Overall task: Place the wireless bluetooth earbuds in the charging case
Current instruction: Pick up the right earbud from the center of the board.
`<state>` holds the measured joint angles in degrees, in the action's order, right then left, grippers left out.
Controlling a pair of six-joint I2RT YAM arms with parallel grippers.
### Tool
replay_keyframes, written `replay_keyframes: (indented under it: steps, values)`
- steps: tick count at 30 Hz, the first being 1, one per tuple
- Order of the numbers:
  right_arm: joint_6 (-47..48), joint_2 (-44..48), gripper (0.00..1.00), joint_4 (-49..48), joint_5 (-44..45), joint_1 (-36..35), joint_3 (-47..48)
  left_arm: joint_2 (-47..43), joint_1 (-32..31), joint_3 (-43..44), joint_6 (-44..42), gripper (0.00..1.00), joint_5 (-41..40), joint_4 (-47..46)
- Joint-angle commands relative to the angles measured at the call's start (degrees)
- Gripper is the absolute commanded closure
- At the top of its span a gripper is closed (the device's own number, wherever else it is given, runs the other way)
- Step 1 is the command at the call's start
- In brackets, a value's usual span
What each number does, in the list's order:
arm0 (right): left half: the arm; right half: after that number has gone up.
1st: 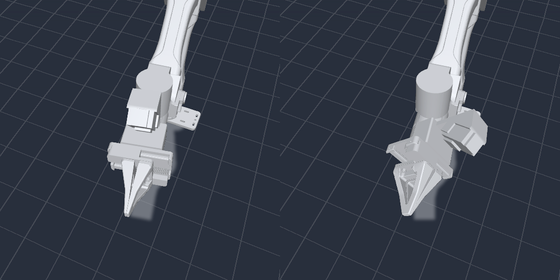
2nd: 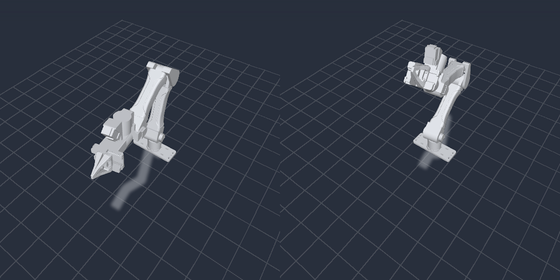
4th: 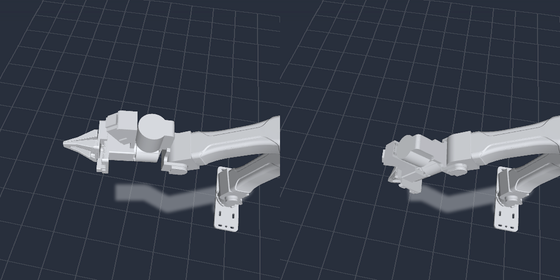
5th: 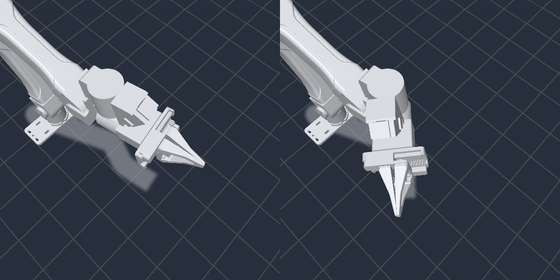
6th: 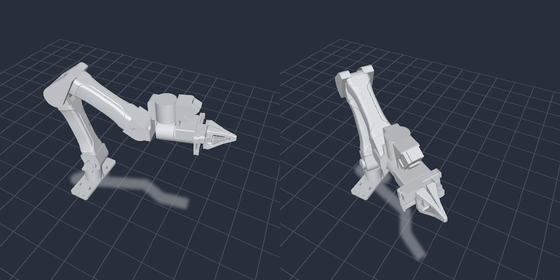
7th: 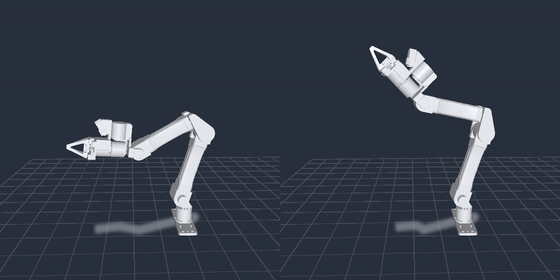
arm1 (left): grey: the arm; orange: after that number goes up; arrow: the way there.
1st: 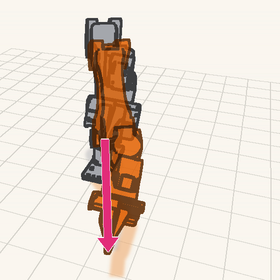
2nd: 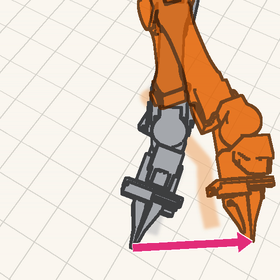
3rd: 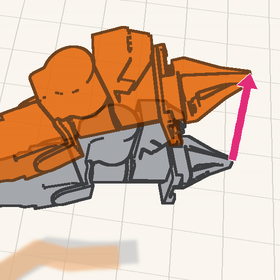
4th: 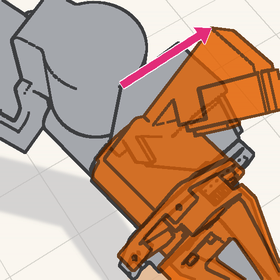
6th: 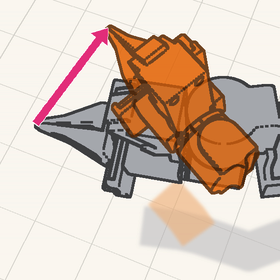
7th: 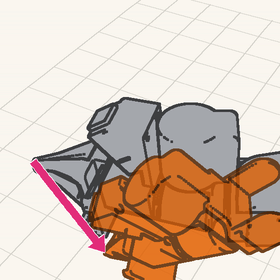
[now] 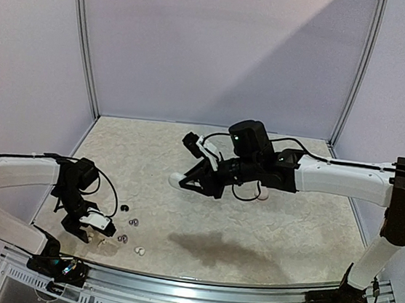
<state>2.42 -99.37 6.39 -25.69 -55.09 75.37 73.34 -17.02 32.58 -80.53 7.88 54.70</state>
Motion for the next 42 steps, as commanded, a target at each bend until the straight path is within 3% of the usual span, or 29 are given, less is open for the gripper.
replay_keyframes:
  steps: [1, 8, 16, 28, 33, 39, 42]
  values:
    - [0.6, 1.2, 1.0, 0.5, -0.5, 0.1, 1.3, 1.3, 1.5, -2.5, -1.7, 0.45, -7.6, 2.7]
    - [0.5, 1.0, 1.0, 0.0, -0.3, 0.1, 0.8, 1.5, 1.3, -1.2, -0.1, 0.51, -2.3, 2.3]
    - [0.6, 1.2, 1.0, 0.1, 0.0, 0.1, 0.7, 1.5, 1.1, -1.6, -0.2, 0.62, -4.0, 2.0]
    - [0.6, 1.6, 1.0, 0.1, 0.7, 0.3, 0.1, 2.3, -0.4, 8.2, 5.4, 0.72, 3.8, 7.3]
    - [0.3, 2.4, 1.0, 0.3, 1.1, 0.5, -0.3, 2.8, -1.1, 6.7, 3.6, 0.55, 1.4, 7.8]
    - [0.3, 2.8, 0.99, -0.2, 1.2, 0.5, -0.9, 2.8, -1.1, 5.2, 4.6, 0.56, -0.9, 5.5]
    - [0.2, 2.7, 0.99, -0.2, 1.2, 0.5, -0.9, 2.9, -1.3, 4.0, 2.9, 0.47, 0.4, 6.4]
